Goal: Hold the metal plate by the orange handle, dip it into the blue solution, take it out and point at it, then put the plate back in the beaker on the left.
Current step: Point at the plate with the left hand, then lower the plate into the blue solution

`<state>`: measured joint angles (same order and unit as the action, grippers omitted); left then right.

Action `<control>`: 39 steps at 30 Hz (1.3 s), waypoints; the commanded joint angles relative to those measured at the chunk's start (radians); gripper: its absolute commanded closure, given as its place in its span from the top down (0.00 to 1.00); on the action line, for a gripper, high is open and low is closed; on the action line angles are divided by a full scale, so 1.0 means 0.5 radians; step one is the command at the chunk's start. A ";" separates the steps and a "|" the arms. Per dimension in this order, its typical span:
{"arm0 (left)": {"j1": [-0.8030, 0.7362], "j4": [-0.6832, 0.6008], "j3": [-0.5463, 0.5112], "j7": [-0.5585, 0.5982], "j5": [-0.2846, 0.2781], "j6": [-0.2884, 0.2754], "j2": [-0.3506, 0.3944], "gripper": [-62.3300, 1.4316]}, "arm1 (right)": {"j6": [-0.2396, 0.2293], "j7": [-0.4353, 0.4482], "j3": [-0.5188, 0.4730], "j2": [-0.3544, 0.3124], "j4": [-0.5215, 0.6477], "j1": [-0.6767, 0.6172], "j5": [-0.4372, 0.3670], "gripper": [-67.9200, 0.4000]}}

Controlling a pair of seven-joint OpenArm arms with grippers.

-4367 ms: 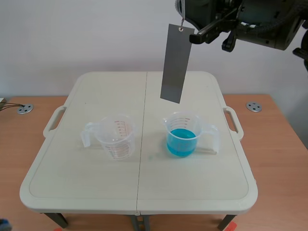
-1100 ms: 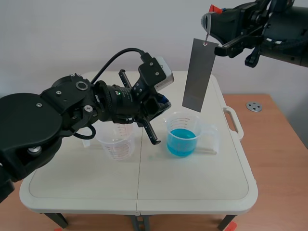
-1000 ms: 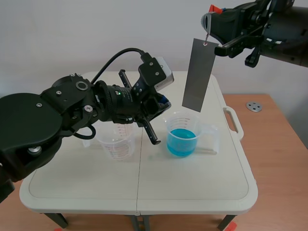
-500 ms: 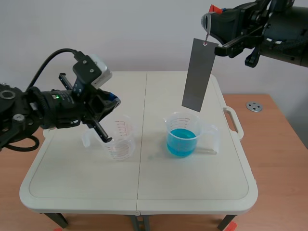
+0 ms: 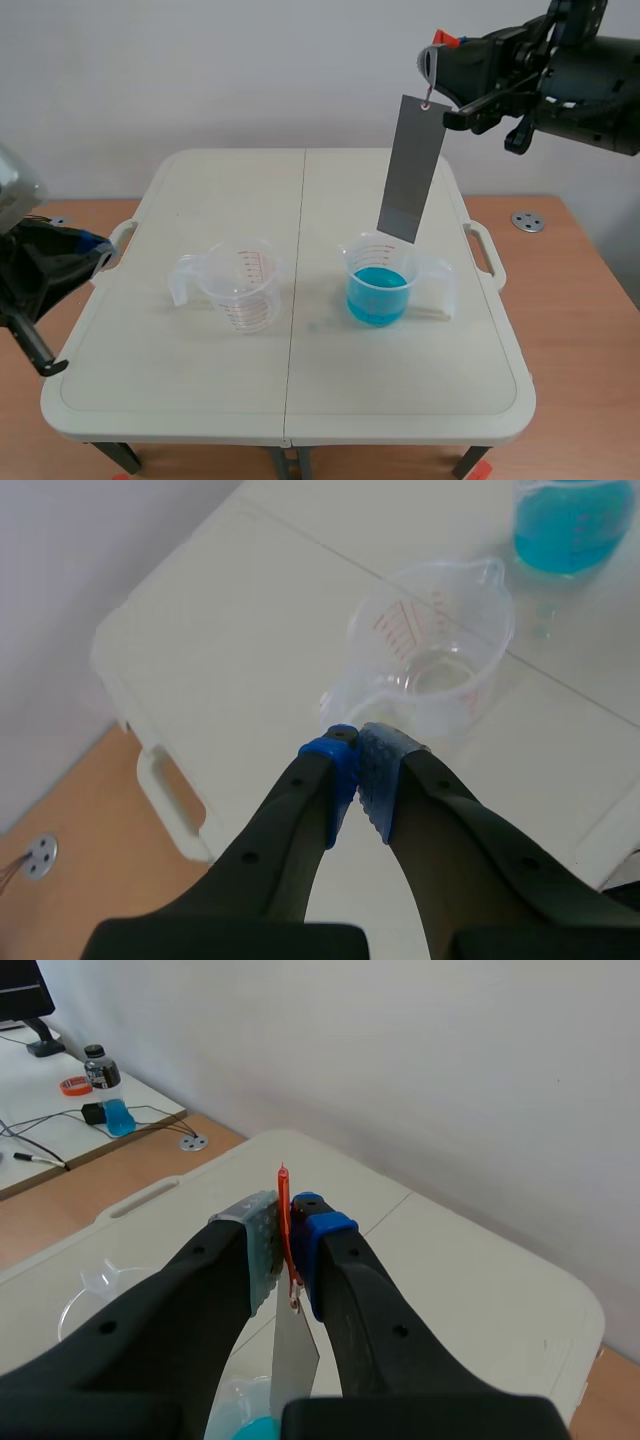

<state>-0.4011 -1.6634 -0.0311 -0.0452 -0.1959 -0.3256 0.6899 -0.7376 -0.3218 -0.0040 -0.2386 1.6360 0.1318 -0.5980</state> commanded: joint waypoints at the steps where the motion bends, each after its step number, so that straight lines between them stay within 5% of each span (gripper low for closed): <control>1: -0.099 -0.015 -0.063 0.056 -0.014 0.004 -0.016 0.04 | -0.016 0.052 0.027 0.002 -0.019 0.024 -0.007 0.02; 10: -0.728 -0.040 -0.365 0.291 -0.014 0.005 -0.031 0.04 | -0.016 0.247 0.111 0.008 -0.162 0.024 0.157 0.02; 20: -1.154 -0.039 -0.503 0.322 -0.003 0.007 -0.217 0.04 | -0.016 0.415 0.177 0.086 -0.352 0.024 0.414 0.02; 39: -1.252 -0.032 -0.500 0.285 0.169 -0.005 -0.421 0.04 | -0.016 0.759 0.246 0.135 -0.804 0.025 0.817 0.02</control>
<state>-1.0302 -1.6714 -0.2783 0.0830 -0.1024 -0.3256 0.4820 -0.7372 0.0708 0.1200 -0.1661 1.2358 0.1383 -0.2077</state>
